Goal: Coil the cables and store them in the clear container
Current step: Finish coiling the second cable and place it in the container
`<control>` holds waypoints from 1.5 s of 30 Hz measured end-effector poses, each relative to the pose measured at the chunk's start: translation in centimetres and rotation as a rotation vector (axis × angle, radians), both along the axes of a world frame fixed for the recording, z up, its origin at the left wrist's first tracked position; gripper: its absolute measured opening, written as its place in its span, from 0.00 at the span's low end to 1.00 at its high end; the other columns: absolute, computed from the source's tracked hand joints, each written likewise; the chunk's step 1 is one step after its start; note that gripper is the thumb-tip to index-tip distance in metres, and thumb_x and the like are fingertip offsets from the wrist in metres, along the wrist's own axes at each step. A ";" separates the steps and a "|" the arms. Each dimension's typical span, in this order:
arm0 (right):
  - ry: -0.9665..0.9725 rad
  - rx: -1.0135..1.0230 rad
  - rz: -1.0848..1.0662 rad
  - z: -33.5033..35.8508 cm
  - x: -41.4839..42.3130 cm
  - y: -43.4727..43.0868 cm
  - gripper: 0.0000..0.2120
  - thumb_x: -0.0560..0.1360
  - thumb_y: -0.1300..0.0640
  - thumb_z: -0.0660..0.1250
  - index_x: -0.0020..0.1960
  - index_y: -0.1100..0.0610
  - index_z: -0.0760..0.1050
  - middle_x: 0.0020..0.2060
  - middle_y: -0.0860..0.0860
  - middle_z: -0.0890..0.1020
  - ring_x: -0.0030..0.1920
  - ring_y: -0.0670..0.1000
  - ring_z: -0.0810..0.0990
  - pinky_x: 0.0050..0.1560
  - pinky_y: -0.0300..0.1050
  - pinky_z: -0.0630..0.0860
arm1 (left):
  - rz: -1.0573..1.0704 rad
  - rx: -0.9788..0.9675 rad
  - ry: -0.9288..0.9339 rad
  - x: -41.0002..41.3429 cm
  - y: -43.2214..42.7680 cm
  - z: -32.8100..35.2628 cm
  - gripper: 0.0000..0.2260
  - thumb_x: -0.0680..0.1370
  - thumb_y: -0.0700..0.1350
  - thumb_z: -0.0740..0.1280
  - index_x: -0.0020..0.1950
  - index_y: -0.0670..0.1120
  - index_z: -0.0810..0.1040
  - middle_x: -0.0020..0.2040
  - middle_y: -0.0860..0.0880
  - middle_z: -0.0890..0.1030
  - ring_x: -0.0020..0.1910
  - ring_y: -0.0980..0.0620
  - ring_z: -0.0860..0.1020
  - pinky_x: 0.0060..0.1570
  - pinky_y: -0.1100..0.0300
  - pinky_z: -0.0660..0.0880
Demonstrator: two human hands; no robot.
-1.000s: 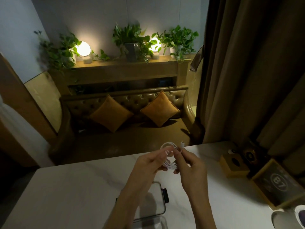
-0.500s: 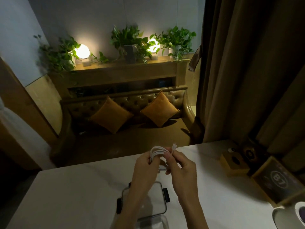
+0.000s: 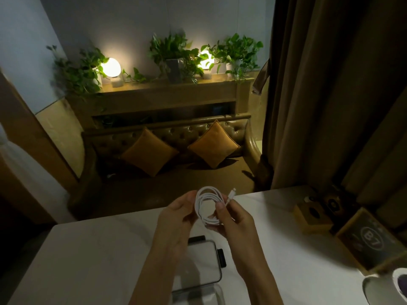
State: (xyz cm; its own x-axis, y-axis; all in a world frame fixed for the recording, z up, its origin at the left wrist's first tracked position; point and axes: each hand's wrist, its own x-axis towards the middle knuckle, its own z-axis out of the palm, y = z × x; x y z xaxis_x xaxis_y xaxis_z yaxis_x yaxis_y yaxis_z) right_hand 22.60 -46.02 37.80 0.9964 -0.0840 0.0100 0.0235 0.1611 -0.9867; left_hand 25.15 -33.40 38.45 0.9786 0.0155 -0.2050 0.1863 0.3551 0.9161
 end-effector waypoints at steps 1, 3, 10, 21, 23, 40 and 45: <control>0.008 0.024 0.000 0.1 -0.1 0.1 0.11 0.78 0.53 0.61 0.58 0.50 0.78 0.49 0.48 0.85 0.49 0.47 0.84 0.43 0.40 0.82 | 0.079 0.027 -0.015 0.2 0.0 0.1 0.07 0.77 0.42 0.65 0.49 0.46 0.82 0.48 0.44 0.85 0.49 0.48 0.83 0.52 0.55 0.78; 0.024 0.054 -0.022 0.1 -0.3 0.3 0.13 0.78 0.52 0.61 0.59 0.50 0.78 0.50 0.49 0.84 0.49 0.47 0.84 0.43 0.40 0.81 | 0.208 0.139 -0.053 0.2 0.2 0.5 0.05 0.76 0.41 0.66 0.47 0.48 0.81 0.47 0.45 0.84 0.48 0.47 0.82 0.51 0.55 0.78; 0.005 0.020 -0.018 0.0 -0.5 1.2 0.09 0.78 0.52 0.62 0.54 0.44 0.79 0.45 0.45 0.85 0.45 0.47 0.83 0.39 0.37 0.80 | 0.423 0.296 -0.135 0.5 3.3 1.2 0.05 0.76 0.40 0.66 0.49 0.47 0.81 0.44 0.50 0.83 0.45 0.51 0.81 0.45 0.62 0.77; 0.104 -0.113 0.157 -2.4 -0.2 2.6 0.08 0.78 0.56 0.63 0.51 0.50 0.81 0.45 0.47 0.85 0.43 0.41 0.83 0.36 0.34 0.78 | 0.154 0.388 0.037 1.1 4.7 -2.7 0.15 0.80 0.43 0.60 0.67 0.43 0.71 0.54 0.47 0.79 0.47 0.52 0.79 0.47 0.61 0.78; 0.154 -0.132 0.159 -3.9 -0.1 3.0 0.09 0.78 0.56 0.63 0.56 0.52 0.80 0.46 0.49 0.84 0.44 0.44 0.83 0.36 0.35 0.79 | 0.180 0.389 0.149 0.6 4.6 -4.9 0.18 0.81 0.45 0.59 0.71 0.44 0.66 0.60 0.45 0.75 0.54 0.47 0.76 0.54 0.53 0.75; 0.967 -0.086 -0.241 -30.5 -10.2 7.7 0.05 0.74 0.66 0.67 0.45 0.69 0.78 0.33 0.64 0.75 0.37 0.56 0.76 0.44 0.54 0.80 | -0.122 1.055 0.698 -13.0 12.2 -29.6 0.25 0.77 0.39 0.63 0.73 0.38 0.61 0.68 0.37 0.71 0.66 0.39 0.71 0.65 0.50 0.69; 1.006 -0.097 -0.360 -37.4 -8.3 9.6 0.06 0.70 0.58 0.71 0.48 0.54 0.82 0.38 0.56 0.84 0.40 0.56 0.83 0.49 0.57 0.82 | -0.226 0.991 0.746 -12.7 13.2 -31.3 0.19 0.75 0.31 0.60 0.67 0.36 0.67 0.59 0.37 0.76 0.57 0.43 0.77 0.55 0.57 0.75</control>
State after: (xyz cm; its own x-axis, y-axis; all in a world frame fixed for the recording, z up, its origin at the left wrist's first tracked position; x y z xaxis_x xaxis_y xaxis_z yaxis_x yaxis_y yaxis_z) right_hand 14.25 -36.45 0.41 0.4672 -0.4174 -0.7794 -0.7770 0.2268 -0.5872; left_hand 12.48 -20.23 7.18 0.6309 0.3266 -0.7037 0.7387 -0.5302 0.4162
